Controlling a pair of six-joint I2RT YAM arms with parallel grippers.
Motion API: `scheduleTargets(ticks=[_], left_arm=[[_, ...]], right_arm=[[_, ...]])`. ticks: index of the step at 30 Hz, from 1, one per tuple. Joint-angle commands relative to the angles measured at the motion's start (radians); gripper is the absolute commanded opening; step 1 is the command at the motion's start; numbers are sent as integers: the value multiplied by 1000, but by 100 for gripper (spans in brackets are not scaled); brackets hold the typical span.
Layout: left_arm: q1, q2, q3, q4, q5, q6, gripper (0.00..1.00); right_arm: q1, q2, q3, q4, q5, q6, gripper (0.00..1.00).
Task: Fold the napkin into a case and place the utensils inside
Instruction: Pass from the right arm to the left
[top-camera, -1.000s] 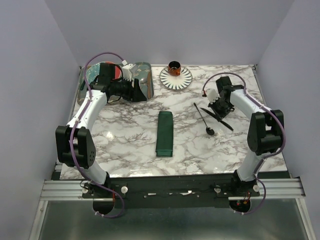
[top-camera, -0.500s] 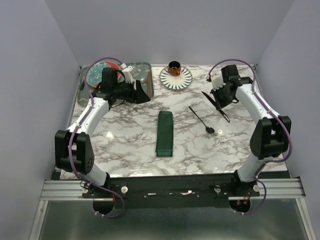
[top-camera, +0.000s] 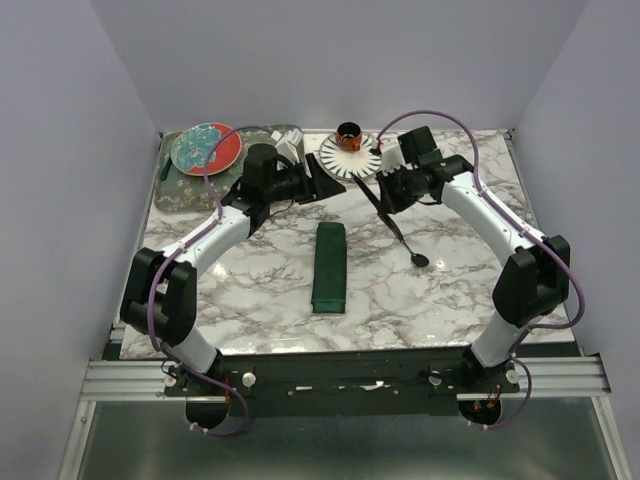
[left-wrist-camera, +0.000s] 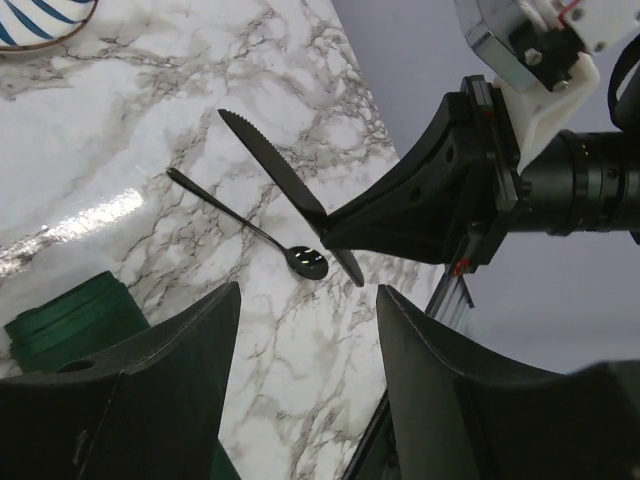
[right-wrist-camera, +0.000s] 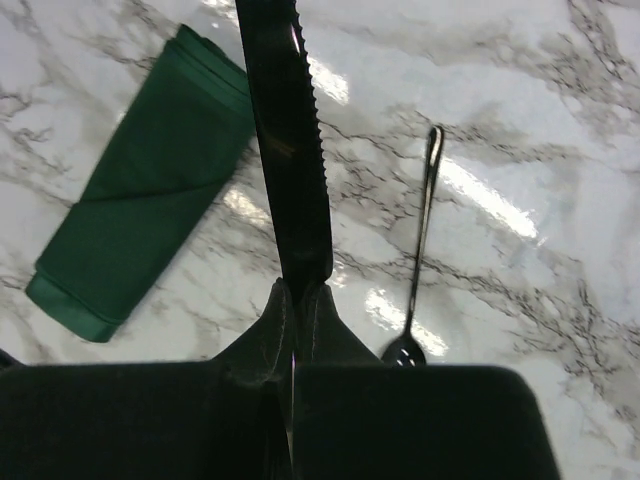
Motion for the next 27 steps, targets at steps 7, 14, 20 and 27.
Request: scheduleTargets(ticks=[7, 14, 20, 27], left_arm=[[-26, 113, 57, 116, -89, -186, 67], [-44, 142, 78, 122, -100, -195, 66], [-50, 163, 74, 156, -88, -220, 59], [-50, 190, 75, 263, -26, -273, 12]], right_arm=[[82, -76, 28, 77, -53, 114, 1], [107, -85, 21, 73, -63, 119, 1], [118, -90, 21, 73, -69, 119, 1], [136, -102, 22, 80, -138, 114, 1]])
